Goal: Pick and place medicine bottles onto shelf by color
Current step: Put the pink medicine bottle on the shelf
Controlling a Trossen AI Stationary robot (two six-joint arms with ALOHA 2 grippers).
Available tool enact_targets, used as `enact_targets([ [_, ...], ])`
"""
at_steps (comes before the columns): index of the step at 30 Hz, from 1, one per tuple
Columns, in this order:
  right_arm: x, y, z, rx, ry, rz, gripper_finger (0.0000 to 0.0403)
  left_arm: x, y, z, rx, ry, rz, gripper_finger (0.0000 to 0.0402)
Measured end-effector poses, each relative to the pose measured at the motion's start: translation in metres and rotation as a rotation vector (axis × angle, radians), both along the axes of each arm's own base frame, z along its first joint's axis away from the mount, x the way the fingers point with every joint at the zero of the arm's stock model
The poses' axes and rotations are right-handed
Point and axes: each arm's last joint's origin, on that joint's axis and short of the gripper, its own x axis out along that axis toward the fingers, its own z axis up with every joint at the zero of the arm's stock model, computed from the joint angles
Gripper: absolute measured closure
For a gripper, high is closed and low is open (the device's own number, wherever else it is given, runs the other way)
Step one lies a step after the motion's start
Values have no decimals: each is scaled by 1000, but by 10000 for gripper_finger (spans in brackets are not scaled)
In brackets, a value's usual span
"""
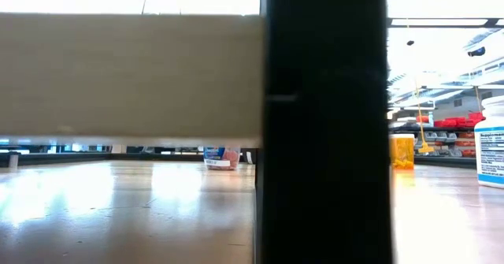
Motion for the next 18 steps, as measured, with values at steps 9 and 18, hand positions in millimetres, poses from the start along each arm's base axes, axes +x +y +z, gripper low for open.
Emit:
enact_targets([
  [9,0,0,0,4,2,2,126,1,0,0,-5,-6,7,199],
  [18,-2,4,0,8,4,20,126,7,-17,1,-142,-109,-13,224],
])
